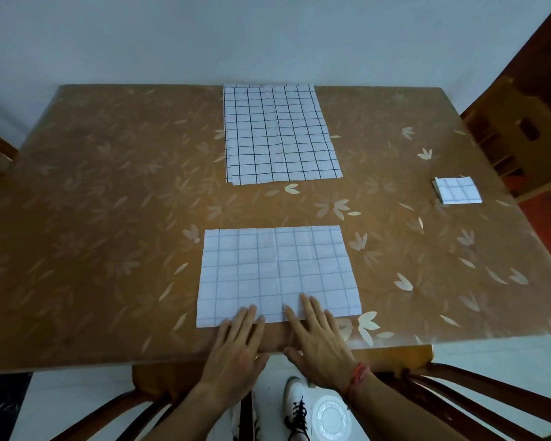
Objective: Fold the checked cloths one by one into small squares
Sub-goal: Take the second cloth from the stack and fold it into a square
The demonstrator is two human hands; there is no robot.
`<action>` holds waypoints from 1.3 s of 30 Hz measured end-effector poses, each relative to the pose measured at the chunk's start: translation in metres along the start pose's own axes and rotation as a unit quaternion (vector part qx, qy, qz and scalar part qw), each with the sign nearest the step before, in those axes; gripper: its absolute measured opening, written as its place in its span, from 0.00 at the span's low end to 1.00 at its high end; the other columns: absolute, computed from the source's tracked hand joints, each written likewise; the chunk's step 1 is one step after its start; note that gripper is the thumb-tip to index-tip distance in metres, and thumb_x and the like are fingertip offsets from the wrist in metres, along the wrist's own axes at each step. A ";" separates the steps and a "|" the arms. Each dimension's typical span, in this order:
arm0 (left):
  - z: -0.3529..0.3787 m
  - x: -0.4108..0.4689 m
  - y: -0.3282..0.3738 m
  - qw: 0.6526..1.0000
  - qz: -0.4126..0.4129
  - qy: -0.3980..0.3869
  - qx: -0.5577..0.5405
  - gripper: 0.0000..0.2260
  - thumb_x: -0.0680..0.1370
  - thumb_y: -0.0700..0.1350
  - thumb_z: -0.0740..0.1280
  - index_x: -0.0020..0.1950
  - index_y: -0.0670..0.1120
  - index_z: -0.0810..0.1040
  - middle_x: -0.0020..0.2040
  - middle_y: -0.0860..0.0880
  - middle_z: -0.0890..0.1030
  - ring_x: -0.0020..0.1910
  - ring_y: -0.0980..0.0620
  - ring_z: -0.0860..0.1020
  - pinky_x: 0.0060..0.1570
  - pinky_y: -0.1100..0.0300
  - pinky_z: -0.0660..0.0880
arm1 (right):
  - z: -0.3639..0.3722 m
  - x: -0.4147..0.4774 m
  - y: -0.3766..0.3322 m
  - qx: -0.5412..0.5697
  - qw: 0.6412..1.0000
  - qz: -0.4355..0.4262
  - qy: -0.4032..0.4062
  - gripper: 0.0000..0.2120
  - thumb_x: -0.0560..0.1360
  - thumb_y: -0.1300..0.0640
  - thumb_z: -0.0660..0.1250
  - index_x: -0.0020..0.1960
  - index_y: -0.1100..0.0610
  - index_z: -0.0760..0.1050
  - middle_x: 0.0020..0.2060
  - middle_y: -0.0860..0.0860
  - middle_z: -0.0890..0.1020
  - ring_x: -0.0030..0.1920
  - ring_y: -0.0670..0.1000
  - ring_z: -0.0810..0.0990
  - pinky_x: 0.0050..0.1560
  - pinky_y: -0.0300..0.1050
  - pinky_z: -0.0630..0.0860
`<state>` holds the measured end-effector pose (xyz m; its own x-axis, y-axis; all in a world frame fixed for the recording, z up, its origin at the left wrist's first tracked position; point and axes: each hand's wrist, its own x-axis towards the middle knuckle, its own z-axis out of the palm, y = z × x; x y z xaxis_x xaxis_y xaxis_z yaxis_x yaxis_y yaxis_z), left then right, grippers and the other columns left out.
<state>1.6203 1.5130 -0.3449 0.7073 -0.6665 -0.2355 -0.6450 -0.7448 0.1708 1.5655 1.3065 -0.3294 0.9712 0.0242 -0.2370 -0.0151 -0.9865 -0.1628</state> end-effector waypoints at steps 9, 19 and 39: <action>0.002 -0.009 -0.010 0.999 -0.025 0.032 0.015 0.31 0.79 0.58 0.54 0.76 0.40 0.61 0.77 0.42 0.59 0.76 0.44 0.56 0.71 0.51 0.49 | 0.004 -0.006 -0.003 -0.015 1.000 0.016 -0.010 0.36 0.72 0.38 0.59 0.75 0.55 0.64 0.72 0.65 0.66 0.72 0.66 0.66 0.64 0.63 0.71; 0.007 0.001 0.006 0.999 0.002 0.038 -0.015 0.26 0.79 0.51 0.53 0.75 0.40 0.60 0.75 0.42 0.62 0.75 0.46 0.61 0.71 0.50 0.57 | 0.009 0.005 -0.041 -0.004 0.996 -0.089 -0.029 0.34 0.76 0.42 0.56 0.74 0.63 0.64 0.74 0.60 0.66 0.74 0.58 0.64 0.68 0.56 0.70; 0.005 -0.038 -0.034 0.989 -0.146 0.004 -0.027 0.31 0.81 0.57 0.40 0.74 0.38 0.62 0.76 0.42 0.61 0.74 0.45 0.61 0.68 0.47 0.63 | 0.007 -0.047 0.066 -0.021 0.987 0.134 -0.089 0.43 0.78 0.35 0.34 0.76 0.67 0.59 0.76 0.61 0.59 0.76 0.59 0.60 0.71 0.57 0.62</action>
<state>1.6138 1.5642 -0.3464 0.8634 -0.4228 -0.2751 -0.3970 -0.9061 0.1465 1.5171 1.2414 -0.3360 0.8764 -0.2130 -0.4320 -0.2513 -0.9674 -0.0327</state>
